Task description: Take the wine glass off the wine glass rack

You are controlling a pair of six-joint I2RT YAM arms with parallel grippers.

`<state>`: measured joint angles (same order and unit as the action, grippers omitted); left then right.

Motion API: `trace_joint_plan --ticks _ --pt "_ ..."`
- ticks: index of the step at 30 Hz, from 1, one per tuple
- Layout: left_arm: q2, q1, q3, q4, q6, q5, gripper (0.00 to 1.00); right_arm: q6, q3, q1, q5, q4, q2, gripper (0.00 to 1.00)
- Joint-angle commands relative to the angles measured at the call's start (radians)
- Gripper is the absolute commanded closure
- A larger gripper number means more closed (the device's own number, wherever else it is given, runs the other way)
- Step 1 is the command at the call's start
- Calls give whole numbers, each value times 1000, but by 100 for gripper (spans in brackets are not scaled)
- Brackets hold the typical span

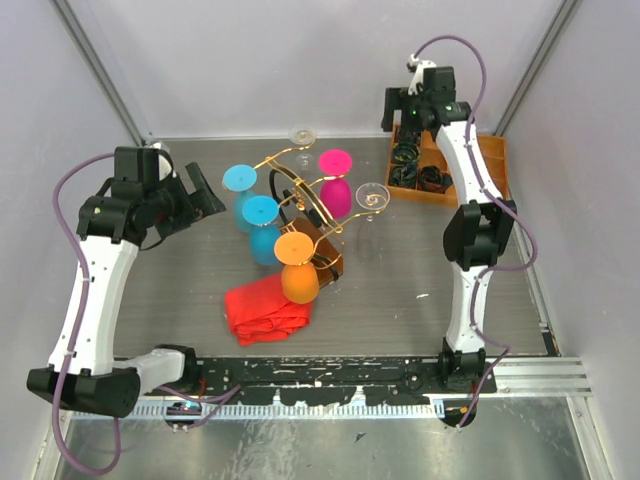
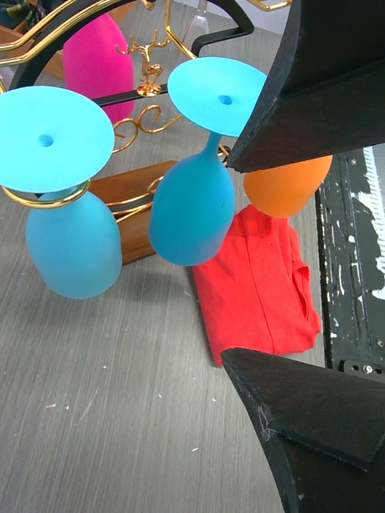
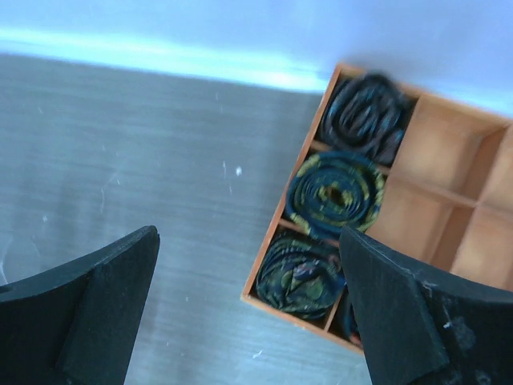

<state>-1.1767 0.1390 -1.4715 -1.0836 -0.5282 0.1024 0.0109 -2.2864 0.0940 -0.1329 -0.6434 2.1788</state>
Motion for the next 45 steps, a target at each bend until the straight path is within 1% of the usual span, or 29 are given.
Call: trace_joint_plan --ticks 1,3,10,13,20,27,32,35,38,39,40,41,45 --pt "27 -5 9 -9 -7 41 2 30 -58 11 -3 -194 115 0" --pt "30 -4 11 -8 -8 43 2 13 -87 33 51 -229 153 0" --pt "35 -4 29 -2 -6 60 2 -9 -10 72 147 -231 198 1" --pt "41 -5 34 -3 -1 50 2 -20 34 78 200 -235 195 1" --pt "38 -4 41 4 -5 60 2 -77 119 75 424 -256 158 0" --pt "46 -4 38 -3 -6 62 2 -93 144 53 525 -267 147 0" --pt "43 -4 34 -13 -2 50 2 -80 136 39 600 -237 107 0" --pt "48 -4 32 -46 7 -5 1 -82 153 39 552 -180 5 0" --pt "51 -4 44 -117 -4 -61 10 -61 175 41 473 -114 -123 0" --pt "49 -4 51 -143 -13 -64 17 -57 171 41 450 -104 -157 0" --pt "49 -4 64 -166 -28 -53 22 -50 164 41 436 -98 -190 0" --pt "50 -4 81 -183 -43 -37 25 -42 155 41 423 -96 -215 0" --pt "96 13 191 -205 -131 40 25 -22 143 41 370 -98 -302 0"
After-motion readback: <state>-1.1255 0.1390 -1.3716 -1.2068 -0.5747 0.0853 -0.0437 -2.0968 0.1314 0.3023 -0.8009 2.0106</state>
